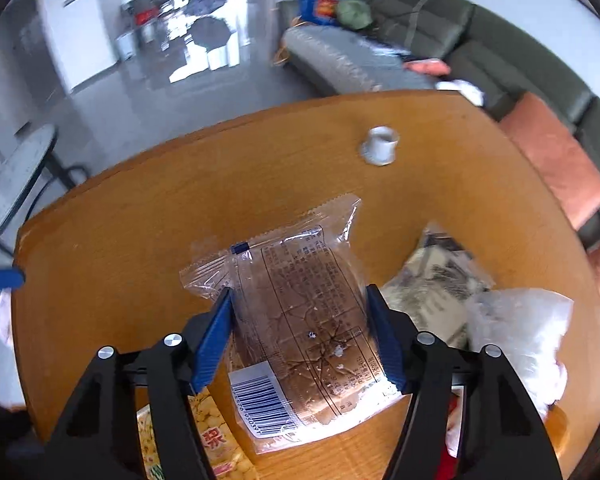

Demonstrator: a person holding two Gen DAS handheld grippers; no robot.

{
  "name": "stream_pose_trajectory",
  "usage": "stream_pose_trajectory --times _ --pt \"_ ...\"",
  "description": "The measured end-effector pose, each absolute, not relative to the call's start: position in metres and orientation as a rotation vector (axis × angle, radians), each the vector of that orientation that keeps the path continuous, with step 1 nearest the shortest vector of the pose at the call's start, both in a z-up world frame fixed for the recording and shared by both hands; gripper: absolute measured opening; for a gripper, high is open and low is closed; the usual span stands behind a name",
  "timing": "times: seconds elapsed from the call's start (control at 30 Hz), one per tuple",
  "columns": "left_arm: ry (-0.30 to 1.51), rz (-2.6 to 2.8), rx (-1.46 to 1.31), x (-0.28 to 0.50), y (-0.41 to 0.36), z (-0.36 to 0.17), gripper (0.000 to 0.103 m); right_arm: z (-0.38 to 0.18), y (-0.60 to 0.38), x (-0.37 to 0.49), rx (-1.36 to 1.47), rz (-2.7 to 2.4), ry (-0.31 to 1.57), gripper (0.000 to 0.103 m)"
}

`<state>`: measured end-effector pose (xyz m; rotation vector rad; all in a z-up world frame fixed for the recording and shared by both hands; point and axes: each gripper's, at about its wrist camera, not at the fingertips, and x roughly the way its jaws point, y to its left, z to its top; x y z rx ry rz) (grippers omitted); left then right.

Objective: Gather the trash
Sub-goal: 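Grasp the yellow snack bag with the left tool while the right tool holds the bread bag, then carry the bread bag and snack bag to the black bin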

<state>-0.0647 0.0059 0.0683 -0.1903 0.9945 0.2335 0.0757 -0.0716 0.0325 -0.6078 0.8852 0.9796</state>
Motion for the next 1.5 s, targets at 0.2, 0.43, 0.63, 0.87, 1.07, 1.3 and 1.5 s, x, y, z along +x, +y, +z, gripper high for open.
stream_pose_trajectory --times 0.2,0.43,0.63,0.87,1.07,1.3,1.5 --pt "0.983 0.164 -0.163 -0.057 -0.016 0.072 0.097 0.084 -0.106 0.085 -0.476 0.878 0.795 0.065" --pt "0.982 0.021 -0.095 -0.044 -0.058 0.064 0.097 0.116 -0.173 0.077 -0.383 0.722 0.74 0.065" --pt "0.99 -0.056 -0.059 -0.026 -0.082 0.057 0.044 0.119 -0.218 0.073 -0.326 0.637 0.759 0.065" --pt "1.049 -0.059 -0.021 -0.01 -0.089 0.036 0.04 0.119 -0.249 0.07 -0.262 0.589 0.777 0.065" --pt "1.029 -0.084 -0.031 -0.012 -0.082 0.043 0.034 0.121 -0.248 0.063 -0.228 0.595 0.769 0.065" --pt "0.967 -0.069 -0.055 -0.022 -0.056 0.062 0.025 0.131 -0.227 0.058 -0.2 0.63 0.744 0.065" --pt "0.969 -0.106 -0.188 -0.026 -0.016 0.06 0.019 0.135 -0.199 0.057 -0.186 0.64 0.736 0.065"
